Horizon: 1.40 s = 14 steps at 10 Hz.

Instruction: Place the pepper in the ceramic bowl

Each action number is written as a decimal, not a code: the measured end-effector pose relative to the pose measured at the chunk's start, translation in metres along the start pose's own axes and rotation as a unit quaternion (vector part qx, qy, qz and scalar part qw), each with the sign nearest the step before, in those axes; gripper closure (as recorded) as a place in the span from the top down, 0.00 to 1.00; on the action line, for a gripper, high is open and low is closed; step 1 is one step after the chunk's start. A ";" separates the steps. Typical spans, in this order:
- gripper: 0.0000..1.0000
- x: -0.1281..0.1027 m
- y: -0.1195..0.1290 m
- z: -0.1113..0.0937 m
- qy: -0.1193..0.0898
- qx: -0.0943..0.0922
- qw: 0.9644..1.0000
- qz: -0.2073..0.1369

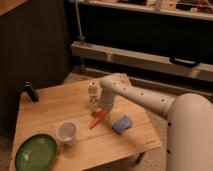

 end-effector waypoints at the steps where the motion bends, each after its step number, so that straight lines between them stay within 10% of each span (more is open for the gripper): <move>1: 0.58 0.001 0.001 0.002 -0.002 0.000 1.000 0.002; 7: 0.01 -0.004 -0.004 -0.001 -0.041 0.019 0.999 0.013; 9: 0.00 -0.016 -0.014 -0.009 -0.053 0.031 0.998 0.008; 14: 0.00 -0.137 -0.087 -0.086 -0.040 0.058 0.994 -0.088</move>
